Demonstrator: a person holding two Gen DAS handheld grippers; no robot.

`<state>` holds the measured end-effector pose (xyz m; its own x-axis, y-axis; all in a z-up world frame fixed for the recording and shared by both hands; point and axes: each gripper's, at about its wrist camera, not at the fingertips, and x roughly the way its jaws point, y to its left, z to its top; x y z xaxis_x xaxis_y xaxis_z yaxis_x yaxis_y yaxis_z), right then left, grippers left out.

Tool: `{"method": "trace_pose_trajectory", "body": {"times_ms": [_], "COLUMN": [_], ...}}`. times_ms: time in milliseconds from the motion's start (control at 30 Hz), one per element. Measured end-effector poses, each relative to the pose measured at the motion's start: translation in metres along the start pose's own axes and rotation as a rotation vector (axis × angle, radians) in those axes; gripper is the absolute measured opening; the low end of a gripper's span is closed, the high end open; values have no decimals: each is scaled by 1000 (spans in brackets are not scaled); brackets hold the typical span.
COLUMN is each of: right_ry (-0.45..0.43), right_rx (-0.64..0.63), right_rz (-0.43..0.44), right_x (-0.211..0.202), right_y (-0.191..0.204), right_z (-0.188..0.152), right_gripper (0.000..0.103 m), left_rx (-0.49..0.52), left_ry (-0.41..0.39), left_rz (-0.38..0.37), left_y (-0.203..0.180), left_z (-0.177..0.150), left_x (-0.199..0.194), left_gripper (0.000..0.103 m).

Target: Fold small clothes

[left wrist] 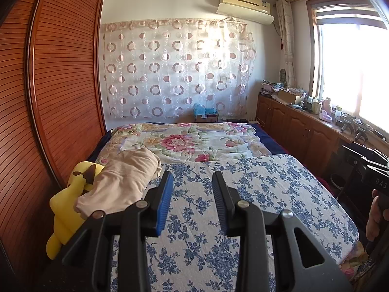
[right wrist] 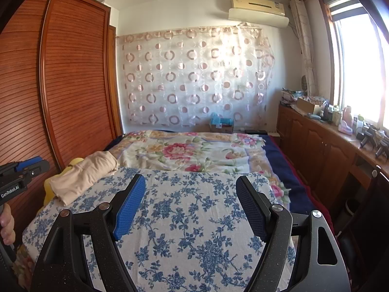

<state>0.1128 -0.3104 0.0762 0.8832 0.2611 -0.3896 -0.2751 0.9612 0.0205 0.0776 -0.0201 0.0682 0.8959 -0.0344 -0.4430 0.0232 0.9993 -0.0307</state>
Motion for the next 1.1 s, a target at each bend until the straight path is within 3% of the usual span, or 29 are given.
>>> {"method": "trace_pose_trajectory", "body": {"times_ms": [1100], "right_ry": [-2], "right_rx": [1], "right_rz": [1], "right_x": [-1], "right_y": [-1], "right_z": [-1], "right_gripper": [79], "left_rx": [-1], "left_ry": [-6], "left_rz": [-4], "left_y": [-2], "left_z": [3], "left_x": [-2], "left_gripper": [33]}}
